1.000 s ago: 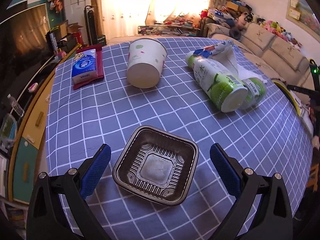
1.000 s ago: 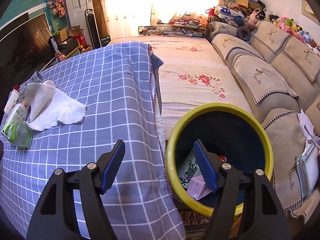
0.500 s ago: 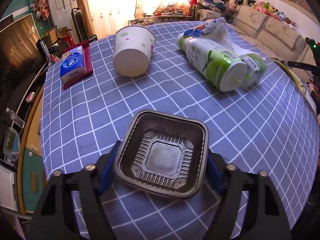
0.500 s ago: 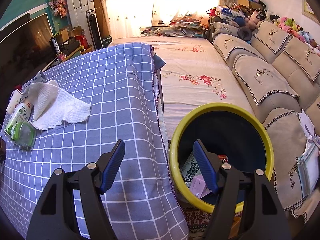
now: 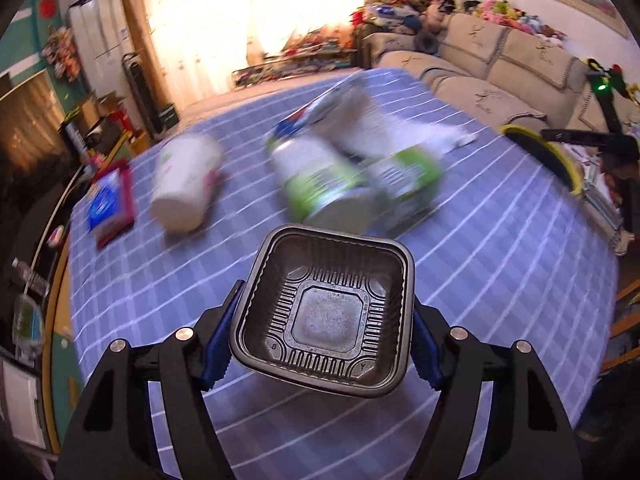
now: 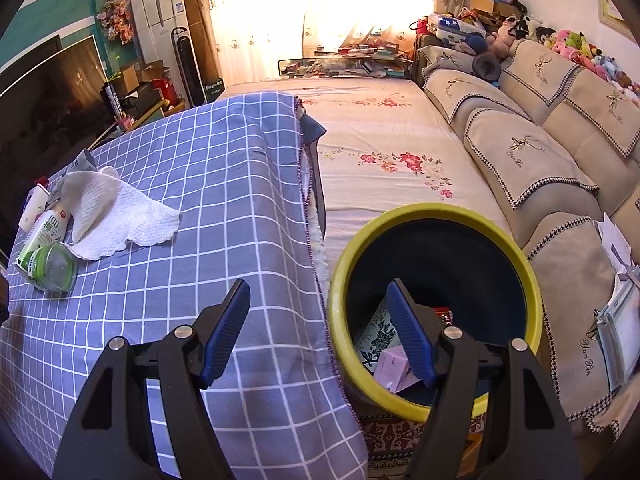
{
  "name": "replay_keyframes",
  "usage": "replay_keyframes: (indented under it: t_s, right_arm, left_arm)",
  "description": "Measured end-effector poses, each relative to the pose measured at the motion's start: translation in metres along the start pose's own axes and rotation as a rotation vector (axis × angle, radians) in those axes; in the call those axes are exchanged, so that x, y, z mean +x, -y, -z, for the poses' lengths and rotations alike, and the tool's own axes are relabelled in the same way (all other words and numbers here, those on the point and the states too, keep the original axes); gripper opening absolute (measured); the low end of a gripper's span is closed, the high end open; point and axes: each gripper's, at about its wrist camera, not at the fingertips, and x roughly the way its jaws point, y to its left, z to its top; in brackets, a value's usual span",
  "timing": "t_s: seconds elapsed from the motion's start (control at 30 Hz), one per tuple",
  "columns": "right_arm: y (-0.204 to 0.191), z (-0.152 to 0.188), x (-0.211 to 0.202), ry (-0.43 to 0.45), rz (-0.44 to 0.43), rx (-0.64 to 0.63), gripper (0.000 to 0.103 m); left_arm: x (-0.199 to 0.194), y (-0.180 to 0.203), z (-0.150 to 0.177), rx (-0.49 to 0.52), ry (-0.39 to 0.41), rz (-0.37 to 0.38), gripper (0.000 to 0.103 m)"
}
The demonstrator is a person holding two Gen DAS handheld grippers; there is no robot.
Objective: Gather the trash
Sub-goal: 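Carry the brown tray over the yellow bin and open the left gripper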
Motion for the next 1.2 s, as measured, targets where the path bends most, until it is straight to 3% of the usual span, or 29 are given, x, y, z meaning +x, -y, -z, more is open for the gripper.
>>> replay_keyframes:
  t_s: [0.3, 0.67, 0.93, 1.2]
  right_arm:
    - [0.057, 0.020, -0.018, 0.017, 0.048, 0.083, 0.067]
    - [0.144, 0.047, -0.051, 0.060, 0.168, 0.191, 0.067]
    - [0.183, 0.065, -0.057, 0.051, 0.208, 0.237, 0.067]
    - [0.195, 0.069, -0.054, 0.040, 0.216, 0.251, 0.067]
  left_arm:
    - [0.017, 0.109, -0.073, 0.124, 0.047, 0.164, 0.072]
    - [0.089, 0.268, -0.165, 0.274, 0.036, 0.328, 0.072]
    - [0.148, 0.370, -0.204, 0.359, -0.013, 0.377, 0.073]
    - [0.201, 0.419, -0.214, 0.365, -0.080, 0.385, 0.073]
